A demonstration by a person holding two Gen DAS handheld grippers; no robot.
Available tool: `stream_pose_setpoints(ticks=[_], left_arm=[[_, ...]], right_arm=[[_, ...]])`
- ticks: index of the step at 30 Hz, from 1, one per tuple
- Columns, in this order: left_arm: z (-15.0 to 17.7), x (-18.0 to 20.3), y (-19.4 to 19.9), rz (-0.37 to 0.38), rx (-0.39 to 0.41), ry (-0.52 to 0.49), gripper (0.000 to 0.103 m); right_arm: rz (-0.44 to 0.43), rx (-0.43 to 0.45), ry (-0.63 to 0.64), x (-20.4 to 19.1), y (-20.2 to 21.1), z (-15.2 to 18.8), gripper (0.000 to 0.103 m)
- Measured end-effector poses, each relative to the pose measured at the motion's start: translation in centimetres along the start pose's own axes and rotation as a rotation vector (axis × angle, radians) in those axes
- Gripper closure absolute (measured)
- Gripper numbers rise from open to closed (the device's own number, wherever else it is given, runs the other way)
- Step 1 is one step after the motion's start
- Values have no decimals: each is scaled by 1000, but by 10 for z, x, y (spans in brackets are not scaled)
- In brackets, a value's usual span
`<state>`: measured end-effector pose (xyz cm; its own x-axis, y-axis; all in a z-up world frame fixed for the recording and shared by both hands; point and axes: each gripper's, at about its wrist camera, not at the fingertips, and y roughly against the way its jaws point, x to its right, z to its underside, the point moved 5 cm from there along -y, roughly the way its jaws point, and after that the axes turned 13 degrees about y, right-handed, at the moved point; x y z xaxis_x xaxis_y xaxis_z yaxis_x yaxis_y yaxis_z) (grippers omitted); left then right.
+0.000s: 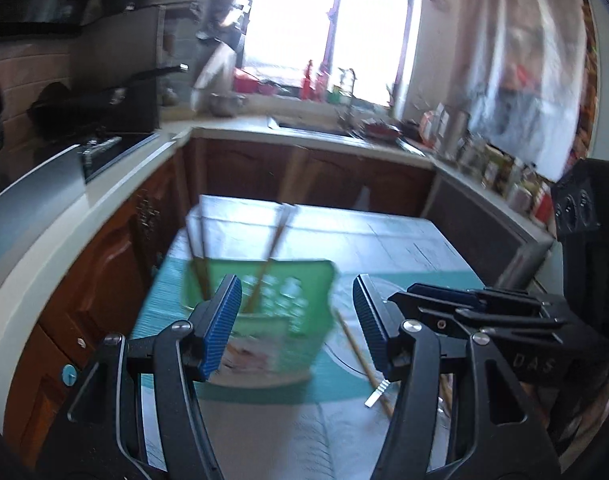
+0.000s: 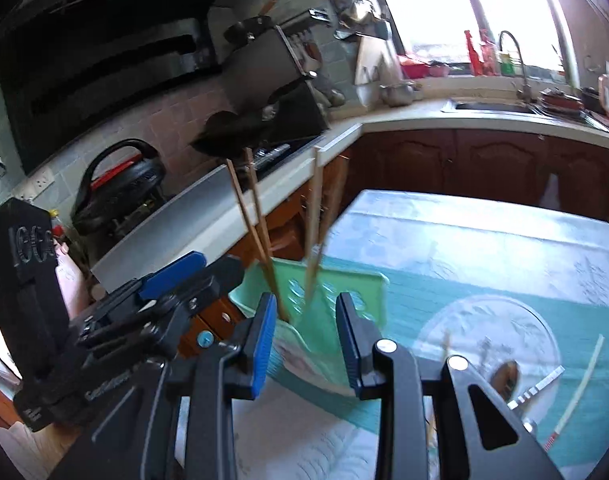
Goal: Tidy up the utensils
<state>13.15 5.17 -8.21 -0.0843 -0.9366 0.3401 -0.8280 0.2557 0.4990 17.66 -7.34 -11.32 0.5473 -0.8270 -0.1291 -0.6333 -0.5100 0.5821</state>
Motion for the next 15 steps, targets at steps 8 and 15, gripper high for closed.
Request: stream_pose_setpoints(ticks=[8,15], left_arm=[[21,86,-17,71,-157,-97,48],[44,163,-78,89,-335,-232,48]], right_arm=[[77,-96,-134,66,52,34,72],[191,-146,-254,130,98,60,72]])
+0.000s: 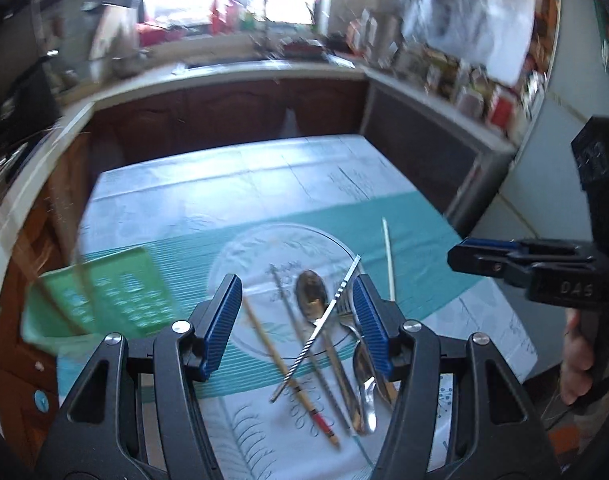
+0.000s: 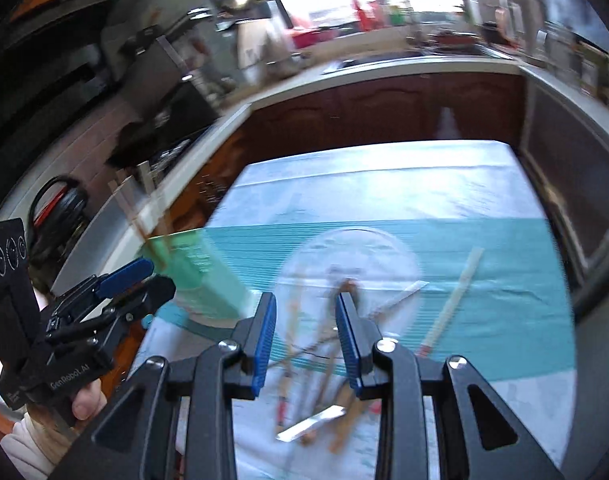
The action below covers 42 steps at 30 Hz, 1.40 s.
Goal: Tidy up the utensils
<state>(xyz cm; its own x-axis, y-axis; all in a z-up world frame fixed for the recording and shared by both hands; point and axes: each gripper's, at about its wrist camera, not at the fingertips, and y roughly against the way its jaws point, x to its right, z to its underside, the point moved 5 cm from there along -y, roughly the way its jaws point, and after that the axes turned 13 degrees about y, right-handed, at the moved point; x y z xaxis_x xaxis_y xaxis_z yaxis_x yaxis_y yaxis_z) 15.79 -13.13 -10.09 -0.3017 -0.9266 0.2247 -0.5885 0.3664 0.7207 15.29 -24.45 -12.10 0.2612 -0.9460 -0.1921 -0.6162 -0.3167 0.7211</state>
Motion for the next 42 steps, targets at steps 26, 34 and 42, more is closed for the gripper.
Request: stream_pose_setpoints(ticks=[26,34,42], left_arm=[[55,-7,-168,-129,-554,-185,73],[55,-2,-184,-151,-577,-260,73],[59,24,-192,-196,-618,-386,91]], right_arm=[[137,-449,-329,115,-125,44,83],[297,-551,-213,104,-150,39,83],[336,-580,-153,95,-152,38,97]])
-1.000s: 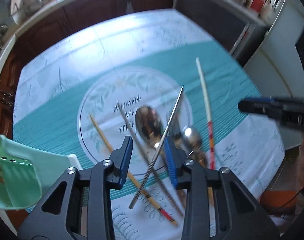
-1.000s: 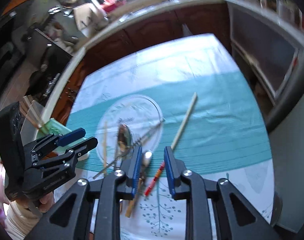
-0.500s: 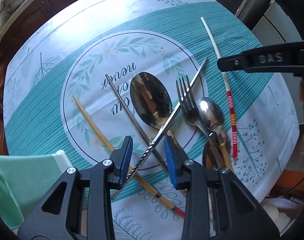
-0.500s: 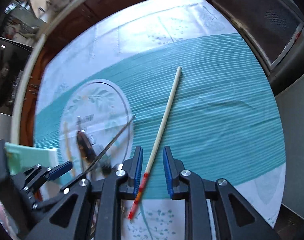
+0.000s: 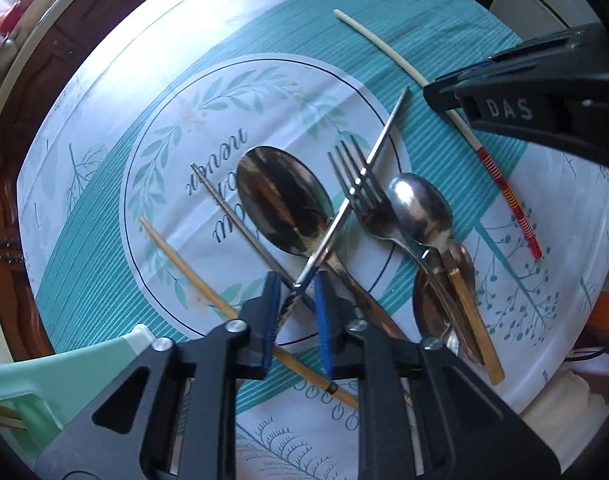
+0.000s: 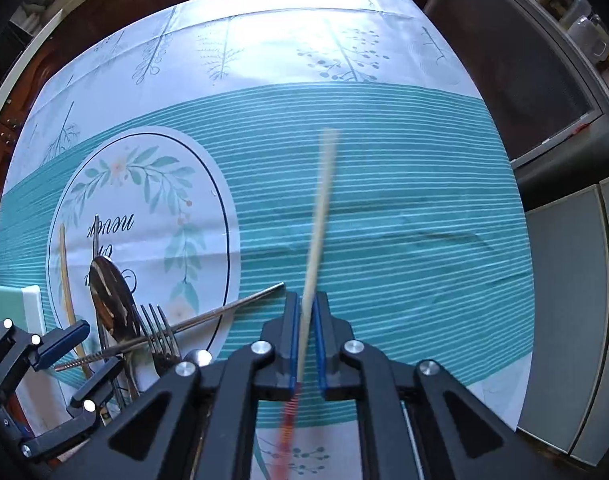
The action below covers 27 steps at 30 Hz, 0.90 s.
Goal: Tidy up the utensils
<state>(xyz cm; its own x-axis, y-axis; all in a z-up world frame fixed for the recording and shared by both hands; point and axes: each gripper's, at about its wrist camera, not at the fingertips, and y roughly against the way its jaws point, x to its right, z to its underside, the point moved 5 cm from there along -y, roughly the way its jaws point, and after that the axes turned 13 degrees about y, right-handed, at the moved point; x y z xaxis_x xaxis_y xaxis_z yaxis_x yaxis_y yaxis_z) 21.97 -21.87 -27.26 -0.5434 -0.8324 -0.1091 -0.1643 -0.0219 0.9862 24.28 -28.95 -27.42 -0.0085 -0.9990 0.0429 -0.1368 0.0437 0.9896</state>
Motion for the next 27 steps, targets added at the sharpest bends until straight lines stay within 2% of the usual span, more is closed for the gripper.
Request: stream_pose_setpoints(ticks=[3,6,10,13,15,21,24,27], left_arm=[[1,6,1,-30,6,-18,95],[2,13,8,-27,28,-14,99],[8,5,20,7,82,43,99],[19,-5,40,68,179,86,99],[29,-9,57,84,258,104,99],[67,-30,136,119,621,229,99],[90,-42,177,69,807,298,99],[118,-68,215,22,960,370,99]], right_arm=[[-43,5,-12,0,2,3,97],[-123,6,-41,7,3,13,98],[-190,29,-65,13,9,24,98],[-244,65,-78,19,20,32,98],[-280,106,-74,21,30,39,98],[-345,254,-34,18,75,53,98],[-385,363,26,9,110,56,98],[-404,493,100,-16,153,53,98]])
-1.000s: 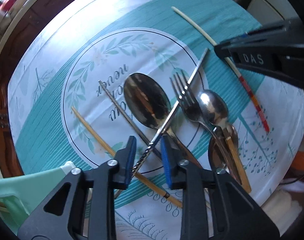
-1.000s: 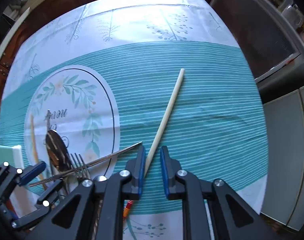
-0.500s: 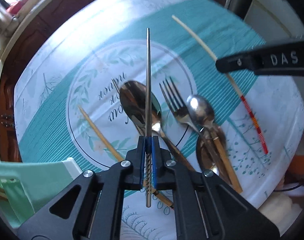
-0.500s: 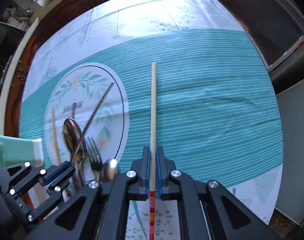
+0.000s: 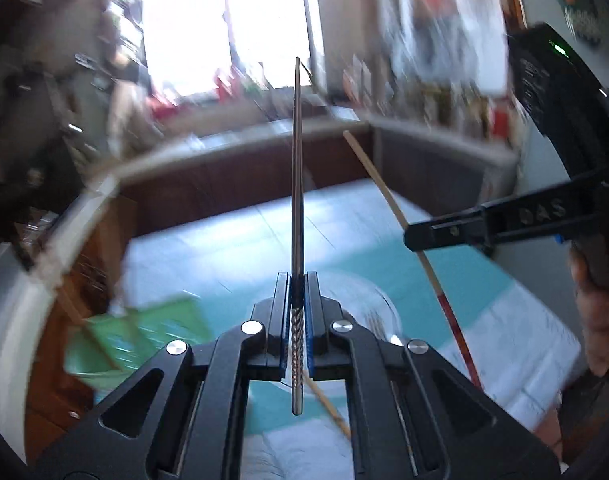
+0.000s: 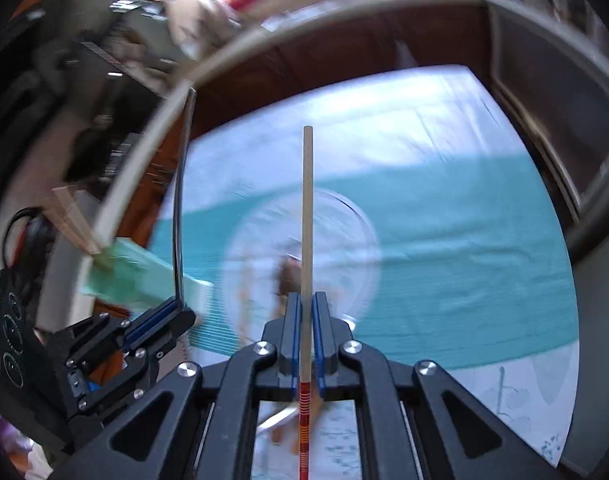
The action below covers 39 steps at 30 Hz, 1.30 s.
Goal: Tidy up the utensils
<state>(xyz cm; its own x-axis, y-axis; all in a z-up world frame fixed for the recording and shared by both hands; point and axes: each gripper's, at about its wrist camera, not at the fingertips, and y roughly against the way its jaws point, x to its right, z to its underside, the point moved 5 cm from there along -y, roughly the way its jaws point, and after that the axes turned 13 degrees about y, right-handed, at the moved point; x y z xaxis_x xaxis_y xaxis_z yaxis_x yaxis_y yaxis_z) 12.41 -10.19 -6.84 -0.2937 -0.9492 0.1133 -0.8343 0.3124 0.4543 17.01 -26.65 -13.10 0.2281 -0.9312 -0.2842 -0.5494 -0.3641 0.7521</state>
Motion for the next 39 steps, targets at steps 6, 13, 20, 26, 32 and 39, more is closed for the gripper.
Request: stream_pose_setpoints(ticks=[6,13,20,26,32,39], left_arm=[[-45,-70,57,-81,195,80,99],[-67,-154,85,-108,293,124,99],[-65,-219,65,-40,329,214,99],[-53,-260,26,8,313,318,99],[-36,-284,-10,2,289,333,99],[-9,-286,-33,6,285,303,99]], right_arm=[[-54,242,184,-89,23,-34,98],[-87,427,310,-165,30,-65,98],[-115,522,315,-205,-7,-94,98],[-98,613,309,-229,-38,-98,98],[-60,640,346,-243,-66,-100,98],[-42,628,401,-250,-92,-88,97]])
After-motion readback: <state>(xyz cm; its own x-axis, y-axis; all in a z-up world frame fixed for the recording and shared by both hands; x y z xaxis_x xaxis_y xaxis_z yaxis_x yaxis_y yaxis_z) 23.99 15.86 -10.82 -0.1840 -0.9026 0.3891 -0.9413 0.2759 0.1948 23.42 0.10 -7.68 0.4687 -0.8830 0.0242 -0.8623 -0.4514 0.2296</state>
